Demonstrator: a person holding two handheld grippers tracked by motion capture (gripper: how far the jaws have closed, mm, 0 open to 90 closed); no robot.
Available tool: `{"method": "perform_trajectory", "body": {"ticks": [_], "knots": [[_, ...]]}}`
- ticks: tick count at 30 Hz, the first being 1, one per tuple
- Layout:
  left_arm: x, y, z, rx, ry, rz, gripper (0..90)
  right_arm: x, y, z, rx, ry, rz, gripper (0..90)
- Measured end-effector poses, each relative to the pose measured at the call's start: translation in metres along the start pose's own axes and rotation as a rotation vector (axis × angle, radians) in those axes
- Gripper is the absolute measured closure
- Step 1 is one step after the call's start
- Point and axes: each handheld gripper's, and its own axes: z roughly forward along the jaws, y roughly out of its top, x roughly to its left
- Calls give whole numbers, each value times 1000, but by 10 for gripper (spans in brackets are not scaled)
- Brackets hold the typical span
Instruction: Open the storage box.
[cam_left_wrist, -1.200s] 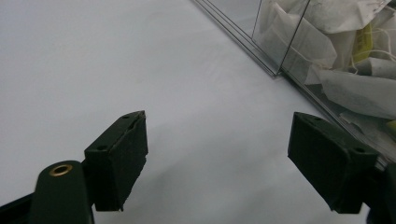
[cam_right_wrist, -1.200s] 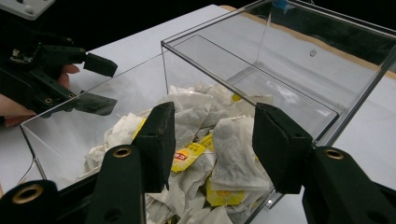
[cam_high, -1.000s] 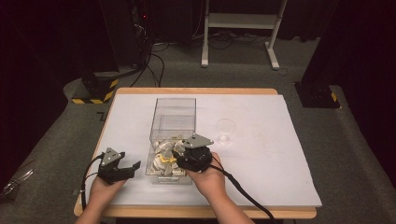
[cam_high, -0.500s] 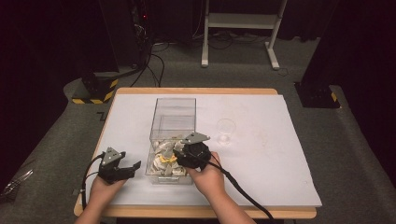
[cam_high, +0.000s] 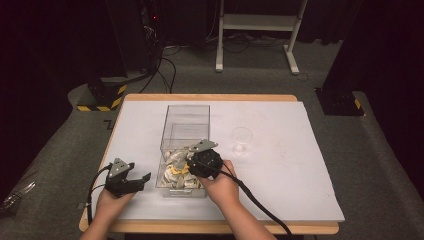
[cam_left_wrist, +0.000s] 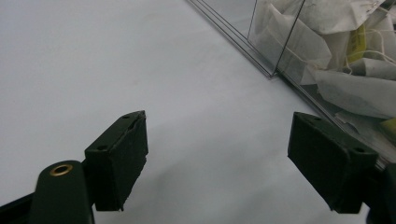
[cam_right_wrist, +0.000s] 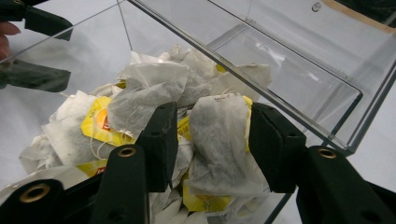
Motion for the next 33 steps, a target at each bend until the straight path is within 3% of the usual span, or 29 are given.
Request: {"method": "perform_trajectory", "body": {"ticks": [13,28,33], "knots": [[-1,0,0,0,4,1,208,0,2,5,35,-14,-4,583],[1,0,0,0,1,2,211,2,3,5,33,24,-16,850],[1,0,0,-1,-1,3,211,3,2,2,14,24,-24,878]]}}
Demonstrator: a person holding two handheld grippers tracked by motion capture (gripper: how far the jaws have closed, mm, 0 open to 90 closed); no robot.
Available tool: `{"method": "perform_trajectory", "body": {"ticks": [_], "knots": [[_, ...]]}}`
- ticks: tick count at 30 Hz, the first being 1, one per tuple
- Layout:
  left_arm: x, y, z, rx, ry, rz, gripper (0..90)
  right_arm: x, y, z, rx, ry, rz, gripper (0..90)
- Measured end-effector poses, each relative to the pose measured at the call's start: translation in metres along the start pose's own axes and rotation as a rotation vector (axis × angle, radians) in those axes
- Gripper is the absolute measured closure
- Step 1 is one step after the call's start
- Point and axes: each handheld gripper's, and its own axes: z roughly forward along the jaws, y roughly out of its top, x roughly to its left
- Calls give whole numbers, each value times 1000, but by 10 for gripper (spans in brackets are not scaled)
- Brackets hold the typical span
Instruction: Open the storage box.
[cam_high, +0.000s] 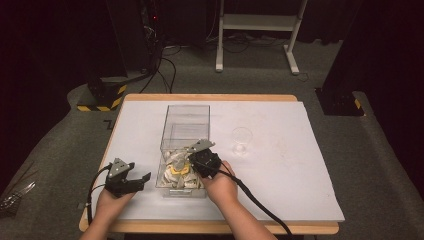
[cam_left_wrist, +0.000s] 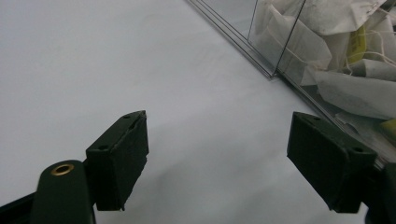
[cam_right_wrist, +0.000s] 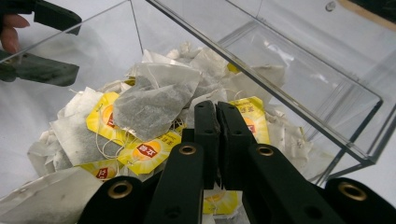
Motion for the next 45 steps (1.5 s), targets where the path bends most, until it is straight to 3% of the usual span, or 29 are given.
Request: {"method": "perform_trajectory", "body": {"ticks": [12,22,32,45], "knots": [[-1,0,1,0,6,4,212,0,-3,-28,-119,2,2,882],[-1,0,0,0,9,11,214,2,-3,-44,-187,13,12,881],[-2,0,0,0,5,11,214,2,-3,-50,-234,15,8,880],[-2,0,0,-1,8,14,214,-2,2,-55,-249,18,15,880]]}}
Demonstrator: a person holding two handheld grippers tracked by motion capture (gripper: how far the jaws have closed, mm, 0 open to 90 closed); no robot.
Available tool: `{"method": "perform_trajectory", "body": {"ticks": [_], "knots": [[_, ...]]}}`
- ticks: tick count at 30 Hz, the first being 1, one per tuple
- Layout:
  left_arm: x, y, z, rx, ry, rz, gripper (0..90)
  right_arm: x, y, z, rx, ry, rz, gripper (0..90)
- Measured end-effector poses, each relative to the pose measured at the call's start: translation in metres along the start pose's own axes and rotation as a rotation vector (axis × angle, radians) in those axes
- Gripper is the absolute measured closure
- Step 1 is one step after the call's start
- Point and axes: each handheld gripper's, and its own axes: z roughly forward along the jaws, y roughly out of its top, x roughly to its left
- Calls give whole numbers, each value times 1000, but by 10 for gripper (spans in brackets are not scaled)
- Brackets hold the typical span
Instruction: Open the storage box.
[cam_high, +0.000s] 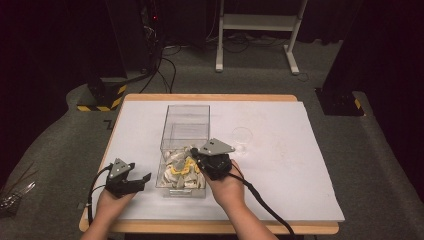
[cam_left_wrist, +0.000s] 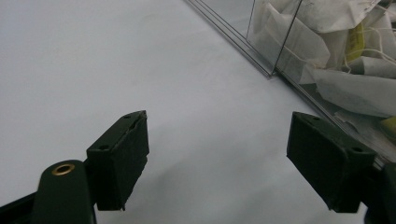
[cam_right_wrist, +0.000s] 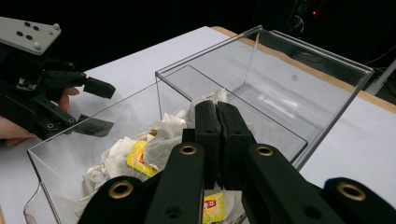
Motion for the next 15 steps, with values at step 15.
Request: {"method": "perform_trajectory", "body": {"ticks": [15], "knots": [[-1,0,1,1,2,1,214,-3,3,-3,-19,2,-3,879]]}}
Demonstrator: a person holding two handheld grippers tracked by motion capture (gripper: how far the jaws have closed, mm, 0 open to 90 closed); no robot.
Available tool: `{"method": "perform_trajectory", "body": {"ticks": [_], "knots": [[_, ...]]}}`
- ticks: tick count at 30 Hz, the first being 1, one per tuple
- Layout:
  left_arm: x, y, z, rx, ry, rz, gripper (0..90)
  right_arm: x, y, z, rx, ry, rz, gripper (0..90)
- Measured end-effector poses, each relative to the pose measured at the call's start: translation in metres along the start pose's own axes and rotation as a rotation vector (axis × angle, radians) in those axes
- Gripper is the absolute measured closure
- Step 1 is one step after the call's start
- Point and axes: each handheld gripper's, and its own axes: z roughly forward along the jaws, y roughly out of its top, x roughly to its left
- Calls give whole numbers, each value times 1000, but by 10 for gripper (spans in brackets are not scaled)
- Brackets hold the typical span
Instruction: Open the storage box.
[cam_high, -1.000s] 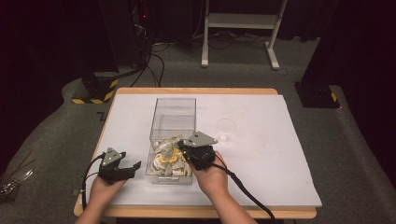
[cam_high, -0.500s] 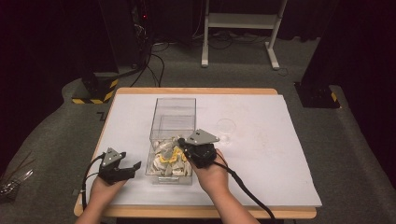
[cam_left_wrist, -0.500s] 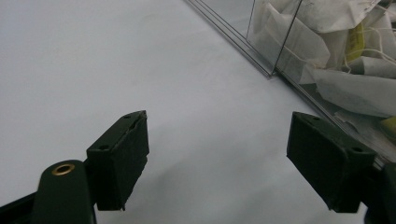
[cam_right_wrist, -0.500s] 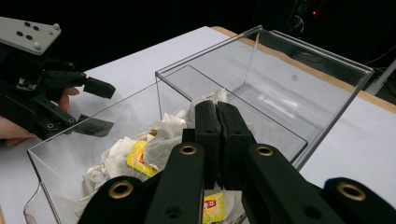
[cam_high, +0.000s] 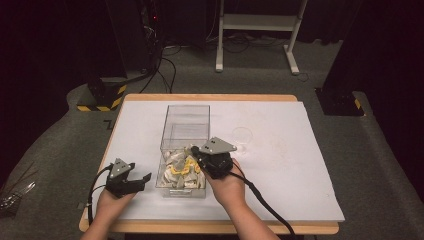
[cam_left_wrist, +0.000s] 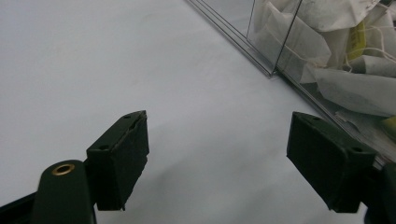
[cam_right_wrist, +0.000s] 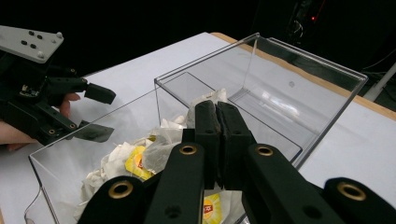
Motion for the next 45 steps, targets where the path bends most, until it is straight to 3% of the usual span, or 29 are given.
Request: {"method": "perform_trajectory", "body": {"ticks": [29,45], "knots": [[1,0,0,1,-4,2,214,-18,15,-13,-61,-51,12,879],[0,0,0,0,-5,-1,214,-37,18,-22,-77,-116,34,880]]}}
